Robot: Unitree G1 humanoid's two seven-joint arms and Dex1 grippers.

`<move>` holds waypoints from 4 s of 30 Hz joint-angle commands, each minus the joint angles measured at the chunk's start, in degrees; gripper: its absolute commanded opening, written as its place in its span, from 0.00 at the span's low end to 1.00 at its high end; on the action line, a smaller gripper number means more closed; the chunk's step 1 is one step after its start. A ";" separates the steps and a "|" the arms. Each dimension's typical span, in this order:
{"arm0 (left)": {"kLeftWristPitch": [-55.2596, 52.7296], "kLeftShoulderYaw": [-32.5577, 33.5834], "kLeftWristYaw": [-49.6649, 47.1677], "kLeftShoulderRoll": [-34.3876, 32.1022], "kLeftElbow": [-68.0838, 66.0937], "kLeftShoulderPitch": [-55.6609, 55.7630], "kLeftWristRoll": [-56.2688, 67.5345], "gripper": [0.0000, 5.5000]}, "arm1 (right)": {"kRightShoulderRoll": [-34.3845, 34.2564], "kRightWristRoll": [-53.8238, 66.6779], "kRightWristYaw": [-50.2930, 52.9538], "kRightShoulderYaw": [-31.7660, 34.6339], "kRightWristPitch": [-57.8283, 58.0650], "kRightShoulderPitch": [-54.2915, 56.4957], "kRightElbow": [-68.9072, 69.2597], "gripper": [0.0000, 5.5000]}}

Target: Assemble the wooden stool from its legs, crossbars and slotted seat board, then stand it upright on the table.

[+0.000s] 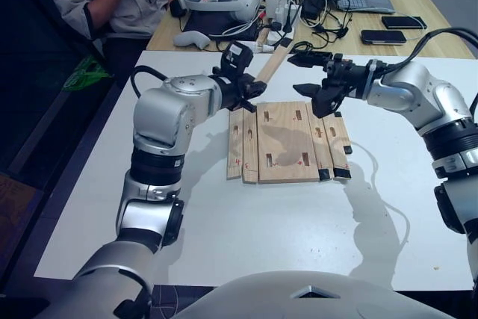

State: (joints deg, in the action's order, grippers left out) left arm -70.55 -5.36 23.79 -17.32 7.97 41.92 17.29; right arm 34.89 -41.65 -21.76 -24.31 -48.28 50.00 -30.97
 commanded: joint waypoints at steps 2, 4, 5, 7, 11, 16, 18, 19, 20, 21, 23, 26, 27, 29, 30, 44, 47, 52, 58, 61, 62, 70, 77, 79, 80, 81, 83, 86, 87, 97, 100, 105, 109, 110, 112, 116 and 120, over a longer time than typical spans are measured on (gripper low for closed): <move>-8.24 3.96 -2.19 4.00 0.68 3.55 2.75 0.24 | -0.67 -7.44 6.79 -2.95 0.57 2.77 -2.88 0.62; -11.51 5.42 -2.91 5.55 1.12 4.67 3.66 0.24 | -1.36 -9.47 9.09 -4.03 1.29 3.13 -4.07 0.62; -12.81 6.08 -3.25 6.12 1.37 5.10 3.97 0.24 | -1.65 -10.18 10.02 -4.52 1.55 3.31 -4.67 0.62; -14.30 6.33 -3.66 6.40 1.52 5.77 4.28 0.24 | -2.25 -11.29 11.56 -5.47 2.37 3.23 -5.49 0.62; -15.62 6.08 -4.29 6.82 1.44 6.87 4.24 0.24 | -3.55 -11.58 12.78 -6.81 3.05 3.10 -6.15 0.59; -17.39 5.74 -4.72 8.06 2.43 7.09 4.77 0.24 | -5.12 -12.06 13.91 -8.24 3.78 3.08 -6.59 0.42; -18.27 5.78 -4.69 8.53 3.11 7.01 5.09 0.24 | -5.41 -12.35 14.40 -8.69 4.09 3.19 -6.92 0.37; -18.80 5.95 -4.68 8.94 3.41 7.04 5.28 0.24 | -5.63 -12.58 14.78 -8.94 4.35 3.41 -7.30 0.34; -19.36 6.06 -4.67 9.32 3.82 7.03 5.49 0.24 | -5.76 -12.73 15.11 -9.15 4.59 3.55 -7.51 0.30; -20.12 6.37 -4.62 9.95 4.33 7.02 5.94 0.24 | -5.93 -12.93 15.53 -9.38 4.83 3.76 -7.86 0.26; -21.40 6.66 -4.63 10.92 5.38 6.91 6.60 0.24 | -6.14 -13.16 16.30 -9.74 5.18 4.17 -8.58 0.20; -21.82 6.84 -5.28 11.40 5.60 6.80 6.71 0.24 | -6.28 -12.66 16.45 -9.89 5.52 4.40 -9.21 0.10; -21.81 6.87 -5.52 11.39 5.55 6.76 6.66 0.24 | -6.33 -12.29 16.14 -9.94 5.66 4.31 -9.30 0.08; -21.78 6.87 -6.05 11.37 5.50 6.71 6.52 0.24 | -6.39 -11.66 15.60 -9.99 5.80 4.10 -9.35 0.07; -21.73 6.86 -6.32 11.37 5.41 6.64 6.32 0.24 | -6.46 -11.15 15.17 -9.90 5.82 3.88 -9.24 0.07; -21.24 9.54 -7.84 13.25 7.53 4.79 6.12 0.24 | -6.64 -5.58 10.52 -8.77 7.92 0.62 -6.84 0.07; -21.13 8.67 -7.56 11.90 8.29 4.03 6.18 0.24 | -6.34 -4.87 10.36 -8.17 8.49 -0.43 -6.16 0.07; -18.70 6.82 -6.75 10.02 9.69 2.58 6.20 0.24 | -6.53 -4.04 10.13 -7.29 9.92 -1.65 -4.05 0.07; -15.45 2.38 -4.42 6.46 12.04 0.91 7.30 0.24 | -7.06 -3.36 10.11 -6.71 10.25 -1.74 -0.78 0.07; -14.44 1.27 -4.09 5.30 12.32 0.36 7.27 0.24 | -7.18 -3.91 10.26 -6.84 9.88 -1.52 0.50 0.07; -14.27 1.11 -4.12 5.09 12.34 0.27 7.32 0.24 | -7.21 -4.02 10.20 -6.87 9.88 -1.45 0.81 0.14; -13.25 0.90 -5.09 4.87 11.77 -0.21 7.22 0.24 | -7.97 -4.85 9.66 -7.04 10.74 -2.03 4.04 0.38; -12.80 0.93 -5.40 4.35 11.48 -0.64 7.19 0.24 | -5.98 -4.66 4.80 -7.27 13.57 -5.08 6.05 0.57; -12.41 0.79 -5.44 3.86 11.30 -0.88 6.95 0.24 | -5.00 -4.00 3.48 -6.68 13.92 -6.05 7.61 0.57; -12.17 0.75 -5.47 3.64 11.10 -0.95 6.82 0.24 | -4.55 -3.69 2.95 -6.32 14.08 -6.48 8.60 0.57; -11.90 0.67 -5.49 3.43 10.90 -1.03 6.73 0.24 | -4.14 -3.43 2.51 -5.97 14.26 -6.86 9.53 0.57; -11.38 0.30 -5.50 2.98 10.60 -1.20 6.60 0.24 | -3.34 -2.88 2.00 -5.13 14.65 -7.47 11.31 0.57; -11.05 -0.54 -5.31 2.47 10.58 -1.56 6.61 0.24 | -2.69 -2.34 1.48 -3.94 15.08 -8.02 13.26 0.57; -11.06 -0.77 -5.18 2.31 10.67 -1.64 6.71 0.24 | -2.50 -2.38 1.46 -3.81 15.14 -8.05 13.48 0.57; -11.69 -0.46 -5.36 1.89 10.96 -1.67 7.15 0.24 | -2.07 -3.44 2.67 -4.00 14.60 -8.06 11.96 0.35; -11.87 0.20 -5.54 2.79 10.49 -1.03 7.34 0.24 | -2.54 -4.05 3.39 -4.49 14.35 -8.30 10.80 0.26; -13.34 1.62 -5.78 4.46 10.69 -0.22 8.04 0.24 | -4.10 -5.03 5.15 -5.37 14.24 -7.55 8.46 0.11; -14.54 3.05 -5.98 5.73 10.38 0.37 8.26 0.24 | -4.63 -4.86 5.79 -5.55 14.00 -7.14 7.79 0.07; -14.98 3.45 -6.03 6.14 10.36 0.48 8.37 0.24 | -4.68 -4.67 5.72 -5.49 13.94 -7.04 7.58 0.07; -15.69 4.08 -6.14 6.81 10.32 0.68 8.48 0.24 | -4.79 -4.26 5.45 -5.36 13.84 -6.91 7.20 0.07; -15.27 3.26 -5.40 5.89 10.32 1.05 8.41 0.24 | -5.00 -3.86 5.09 -5.26 13.79 -6.52 6.01 0.07; -13.48 2.84 -5.01 5.01 10.67 0.53 8.34 0.37 | -4.85 -3.58 5.23 -5.10 13.77 -6.15 4.57 0.07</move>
State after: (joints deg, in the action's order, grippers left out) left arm -84.61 -1.99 18.26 -12.15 18.01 41.09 25.11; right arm 29.95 -45.28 -15.90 -29.18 -34.60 43.08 -25.74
